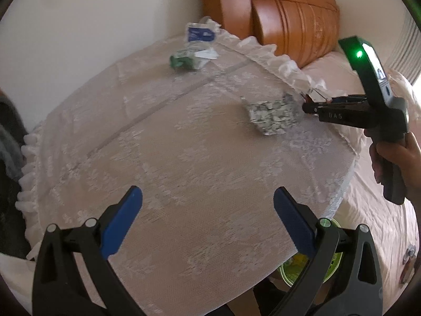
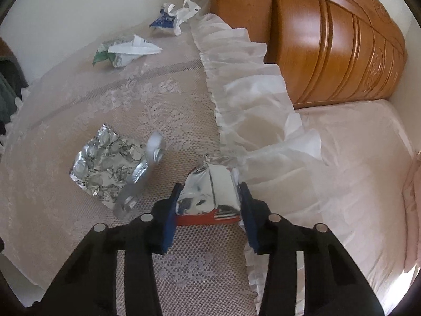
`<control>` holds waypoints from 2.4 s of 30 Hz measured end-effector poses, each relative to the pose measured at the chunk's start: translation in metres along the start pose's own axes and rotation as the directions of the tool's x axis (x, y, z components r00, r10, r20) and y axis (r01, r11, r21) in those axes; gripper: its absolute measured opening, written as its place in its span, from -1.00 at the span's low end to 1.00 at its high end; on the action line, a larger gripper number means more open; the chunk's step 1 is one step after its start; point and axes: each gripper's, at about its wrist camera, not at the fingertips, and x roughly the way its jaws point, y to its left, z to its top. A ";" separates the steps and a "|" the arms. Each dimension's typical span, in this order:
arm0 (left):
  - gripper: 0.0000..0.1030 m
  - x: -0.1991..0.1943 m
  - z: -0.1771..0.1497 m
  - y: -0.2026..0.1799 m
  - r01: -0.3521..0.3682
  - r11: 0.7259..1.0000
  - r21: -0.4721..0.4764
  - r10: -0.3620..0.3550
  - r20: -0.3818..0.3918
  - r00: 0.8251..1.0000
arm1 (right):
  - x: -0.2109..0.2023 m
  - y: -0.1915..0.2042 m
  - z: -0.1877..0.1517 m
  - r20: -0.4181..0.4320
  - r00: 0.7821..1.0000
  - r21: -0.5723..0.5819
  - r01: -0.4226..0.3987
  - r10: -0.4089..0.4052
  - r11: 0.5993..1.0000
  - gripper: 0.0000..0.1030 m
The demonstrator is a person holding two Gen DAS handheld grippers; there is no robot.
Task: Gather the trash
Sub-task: 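Grasp the silver blister pack with the left tool while the right grasps the foil packet, then drop the blister pack into the basket with the left tool while the right drops the foil packet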
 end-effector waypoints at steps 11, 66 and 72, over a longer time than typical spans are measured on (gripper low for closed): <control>0.86 0.050 0.053 -0.058 0.082 0.996 0.035 -0.081 -0.025 0.996 | -0.093 -0.023 -0.034 0.151 0.988 0.145 -0.052 0.030 0.988 -0.25; 0.35 -0.015 0.000 -0.113 0.128 0.974 0.188 -0.119 -0.059 0.991 | -0.153 -0.038 -0.154 0.165 0.986 0.344 -0.079 0.022 0.936 -0.24; 0.35 -0.011 -0.039 -0.181 0.230 0.878 0.419 -0.201 -0.113 0.973 | -0.162 -0.041 -0.194 0.149 0.989 0.386 -0.047 -0.012 0.921 -0.24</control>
